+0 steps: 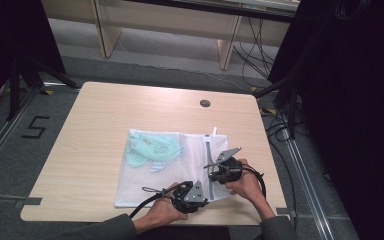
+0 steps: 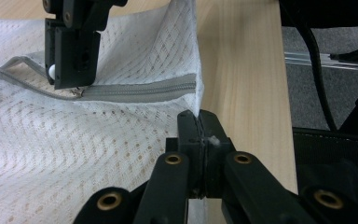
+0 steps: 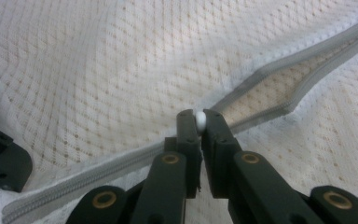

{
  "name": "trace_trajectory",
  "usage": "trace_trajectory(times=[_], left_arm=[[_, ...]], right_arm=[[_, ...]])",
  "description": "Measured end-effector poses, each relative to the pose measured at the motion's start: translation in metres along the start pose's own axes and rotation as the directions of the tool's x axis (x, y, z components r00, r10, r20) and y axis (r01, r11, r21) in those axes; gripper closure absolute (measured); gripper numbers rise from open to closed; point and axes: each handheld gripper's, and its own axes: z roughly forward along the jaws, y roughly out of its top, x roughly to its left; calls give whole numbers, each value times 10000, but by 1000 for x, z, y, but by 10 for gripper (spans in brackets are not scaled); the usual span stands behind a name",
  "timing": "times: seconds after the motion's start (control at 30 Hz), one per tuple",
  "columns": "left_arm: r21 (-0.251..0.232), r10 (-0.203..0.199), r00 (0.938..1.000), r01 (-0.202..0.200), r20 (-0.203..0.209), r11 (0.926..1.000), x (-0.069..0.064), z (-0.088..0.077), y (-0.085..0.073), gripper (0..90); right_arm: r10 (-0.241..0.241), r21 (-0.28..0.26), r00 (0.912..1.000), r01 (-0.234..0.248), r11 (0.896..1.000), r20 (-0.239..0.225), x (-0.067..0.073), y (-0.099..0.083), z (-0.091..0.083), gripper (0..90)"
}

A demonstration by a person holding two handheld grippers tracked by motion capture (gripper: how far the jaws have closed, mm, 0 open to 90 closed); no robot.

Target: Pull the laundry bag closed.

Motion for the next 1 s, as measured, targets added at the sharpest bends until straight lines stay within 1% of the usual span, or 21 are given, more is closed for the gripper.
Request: trace_trajectory(times=[0.03, 0.07, 0.1, 0.13, 0.17, 0.23, 0.37, 0.4, 0.47, 0.5, 0.53, 0.57, 0.6, 0.63, 0.7, 0.73, 0.8, 0.83, 0.93, 0.97, 1.0], left_arm=[[17, -31, 10000, 31, -27, 10000, 0, 0, 0, 891], [31, -58, 10000, 58, -50, 10000, -1, -1, 0, 891], [29, -83, 9999, 84, -82, 10000, -1, -1, 0, 891], [89, -38, 9999, 39, -135, 10000, -1, -1, 0, 890], [4, -98, 9998, 98, -168, 10000, -2, 0, 0, 890], [41, -131, 9998, 132, -163, 9999, -1, 0, -1, 890], [108, -20, 9998, 22, -188, 9999, 0, 0, -1, 891], [160, -29, 9999, 31, -131, 9999, 1, -1, -1, 890], [117, -85, 9999, 86, -100, 9999, 0, 0, -1, 891], [124, -63, 9999, 64, -107, 9999, 0, 0, -1, 890], [170, -43, 9999, 45, -106, 9998, 1, 0, -1, 891], [202, -62, 10000, 63, -56, 9998, 1, -1, -1, 891], [202, -62, 10000, 63, -56, 9998, 1, -1, -1, 891], [157, -60, 9999, 62, -116, 9999, 0, -1, -1, 891], [110, -103, 9999, 104, -75, 9999, -1, 0, -1, 891], [190, -70, 10000, 71, -40, 9998, -1, 0, -1, 891], [201, -42, 9999, 44, -98, 9998, -1, 0, -1, 890], [267, -35, 10000, 37, -74, 9996, 0, 0, -1, 890], [236, -130, 9999, 132, -68, 9996, -1, 0, -1, 891], [136, 73, 10000, -74, 63, 9999, 0, 1, -1, 891], [136, 73, 10000, -74, 63, 9999, 0, 1, -1, 891]], right_arm=[[-84, -126, 9999, 85, 9999, 118, -1, 2, 1, 865], [-84, -126, 9999, 85, 9999, 118, -1, 2, 1, 865], [-170, 30, 9998, 170, 9999, 135, -2, 3, 0, 865], [-171, 4, 9997, 171, 9999, 151, -2, 4, 0, 865], [-171, 4, 9997, 171, 9999, 151, -2, 4, 0, 865], [-175, 22, 9998, 175, 9998, 132, -5, 4, 1, 865], [-166, -51, 9998, 167, 9998, 128, -5, 4, 1, 865], [101, -162, 9999, -99, 9998, 127, -4, 4, 2, 865], [17, -185, 9999, -14, 9998, 162, -6, 4, 2, 865], [-5, 4, 9999, 5, 10000, 144, -7, 4, 0, 865], [39, -281, 10000, -37, 9996, 73, -7, 4, 3, 865], [-80, -114, 9999, 81, 9999, 68, -9, 4, 2, 865], [-80, -114, 9999, 81, 9999, 68, -9, 4, 2, 865], [2, -84, 9999, -1, 10000, 126, -10, 4, 2, 865], [76, -139, 9999, -74, 9999, 122, -10, 5, 1, 865], [173, -327, 9997, -168, 9993, 154, -11, 4, 2, 865], [210, -262, 9998, -209, 9994, 57, -14, 5, 0, 865], [271, -513, 9995, -263, 9983, 156, -15, 5, 2, 866], [271, -399, 9996, -269, 9988, 36, -16, 6, 3, 865], [182, -402, 9998, -177, 9990, 104, -17, 6, 3, 865], [196, -373, 9998, -193, 9991, 75, -18, 7, 4, 865]])
